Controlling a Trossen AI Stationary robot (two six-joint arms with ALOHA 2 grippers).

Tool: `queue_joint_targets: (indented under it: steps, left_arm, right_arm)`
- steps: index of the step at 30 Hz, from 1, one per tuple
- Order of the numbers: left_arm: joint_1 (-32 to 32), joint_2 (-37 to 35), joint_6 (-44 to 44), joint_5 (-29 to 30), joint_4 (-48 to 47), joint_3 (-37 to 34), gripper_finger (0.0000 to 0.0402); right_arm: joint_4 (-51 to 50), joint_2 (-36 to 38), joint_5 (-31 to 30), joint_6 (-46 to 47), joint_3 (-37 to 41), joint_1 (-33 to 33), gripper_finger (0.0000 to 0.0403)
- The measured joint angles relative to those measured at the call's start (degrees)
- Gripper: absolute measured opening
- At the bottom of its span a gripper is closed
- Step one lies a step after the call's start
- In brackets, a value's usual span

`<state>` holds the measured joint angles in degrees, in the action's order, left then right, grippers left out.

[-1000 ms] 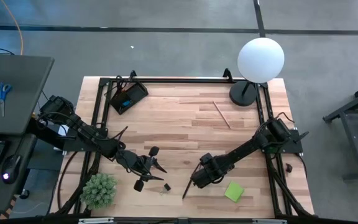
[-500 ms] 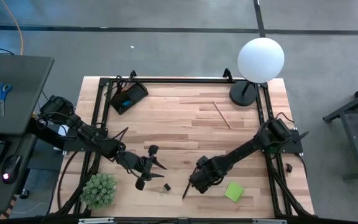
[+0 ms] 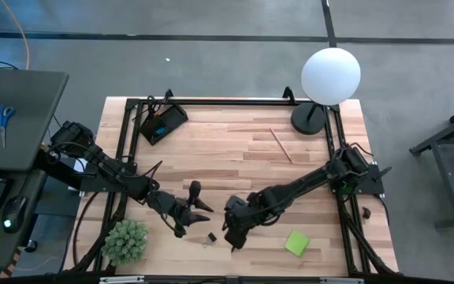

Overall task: Pick and place office supplies into organizer
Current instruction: Put the black binder clip into the black desk organizer

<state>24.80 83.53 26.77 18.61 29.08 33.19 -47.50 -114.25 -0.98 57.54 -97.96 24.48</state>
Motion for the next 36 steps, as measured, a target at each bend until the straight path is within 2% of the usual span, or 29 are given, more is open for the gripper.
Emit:
queue_joint_targets:
  steps: [9, 13, 20, 36]
  left_arm:
    - [0.0, 0.0, 14.7, 0.6, 1.6, 0.0, 0.0134]
    - [0.0, 0.0, 17.8, 4.3, 3.2, 0.0, 0.0134]
    - [0.0, 0.0, 19.4, 5.3, 2.9, 0.1, 0.0134]
    - [0.0, 0.0, 19.2, 5.7, 1.3, 0.1, 0.0134]
  right_arm:
    - [4.8, 0.0, 0.5, -8.0, 0.6, -3.6, 0.0139]
    - [9.4, 0.0, 0.9, -11.9, 0.6, -4.5, 0.0139]
    - [12.0, 0.0, 3.0, -15.2, 0.6, -5.1, 0.0140]
    - [12.3, 0.0, 2.8, -17.1, 0.6, -5.4, 0.0140]
